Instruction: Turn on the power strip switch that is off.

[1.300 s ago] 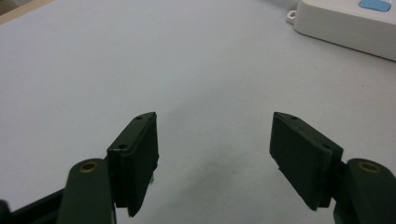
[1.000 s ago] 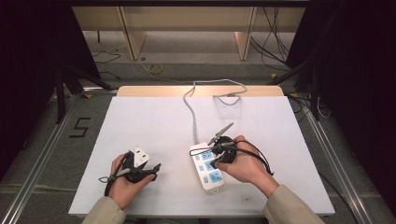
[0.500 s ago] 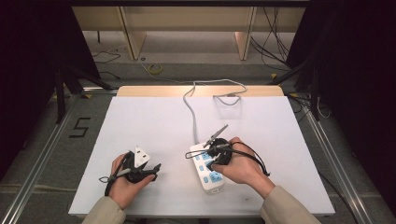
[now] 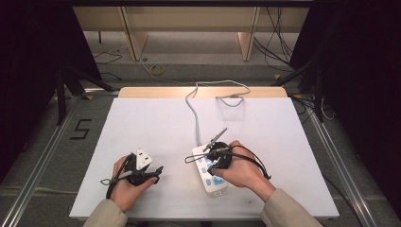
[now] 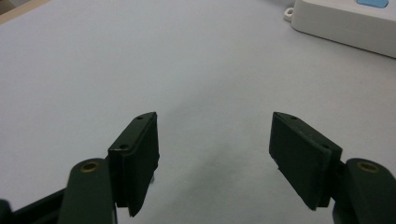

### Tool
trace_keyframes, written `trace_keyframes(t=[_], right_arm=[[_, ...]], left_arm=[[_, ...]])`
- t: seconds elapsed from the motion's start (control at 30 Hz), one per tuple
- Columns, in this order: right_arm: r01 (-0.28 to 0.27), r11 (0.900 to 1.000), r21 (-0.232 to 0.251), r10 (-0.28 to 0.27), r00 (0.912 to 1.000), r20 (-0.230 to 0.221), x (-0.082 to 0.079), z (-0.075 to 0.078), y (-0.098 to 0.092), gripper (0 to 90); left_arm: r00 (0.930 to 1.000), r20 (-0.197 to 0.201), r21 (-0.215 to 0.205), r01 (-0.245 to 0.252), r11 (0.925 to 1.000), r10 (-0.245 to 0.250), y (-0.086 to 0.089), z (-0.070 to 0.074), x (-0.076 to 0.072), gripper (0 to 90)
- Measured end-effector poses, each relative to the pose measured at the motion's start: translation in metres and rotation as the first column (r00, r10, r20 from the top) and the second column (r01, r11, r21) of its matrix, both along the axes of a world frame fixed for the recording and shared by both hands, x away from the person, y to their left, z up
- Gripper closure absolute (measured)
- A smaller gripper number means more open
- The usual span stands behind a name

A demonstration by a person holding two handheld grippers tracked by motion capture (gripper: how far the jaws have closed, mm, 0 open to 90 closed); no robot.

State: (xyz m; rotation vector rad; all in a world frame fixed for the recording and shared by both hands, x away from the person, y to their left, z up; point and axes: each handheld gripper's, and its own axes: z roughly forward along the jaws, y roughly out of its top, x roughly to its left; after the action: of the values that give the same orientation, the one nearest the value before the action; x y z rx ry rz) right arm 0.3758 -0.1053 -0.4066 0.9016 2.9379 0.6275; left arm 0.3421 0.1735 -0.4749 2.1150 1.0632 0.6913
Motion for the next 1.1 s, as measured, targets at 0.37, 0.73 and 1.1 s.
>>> trace_keyframes(t=[0.37, 0.73, 1.1], right_arm=[[-0.007, 1.0, -0.013, 0.007, 0.9999, -0.014, 0.0, -0.004, 0.005, 90.0], [-0.012, 1.0, -0.025, 0.012, 0.9997, -0.023, -0.001, -0.007, 0.008, 90.0], [-0.015, 0.999, -0.046, 0.014, 0.9996, -0.026, -0.002, -0.012, 0.012, 90.0]], left_arm=[[1.0, 0.0, 0.001, 0.0, 1.0, 0.0, 0.0, 0.0, 0.0, 33.1], [1.0, -0.002, 0.004, 0.003, 1.0, -0.003, 0.0, 0.0, 0.0, 33.2], [1.0, -0.002, 0.003, 0.004, 1.0, -0.004, 0.0, 0.0, 0.0, 33.2]])
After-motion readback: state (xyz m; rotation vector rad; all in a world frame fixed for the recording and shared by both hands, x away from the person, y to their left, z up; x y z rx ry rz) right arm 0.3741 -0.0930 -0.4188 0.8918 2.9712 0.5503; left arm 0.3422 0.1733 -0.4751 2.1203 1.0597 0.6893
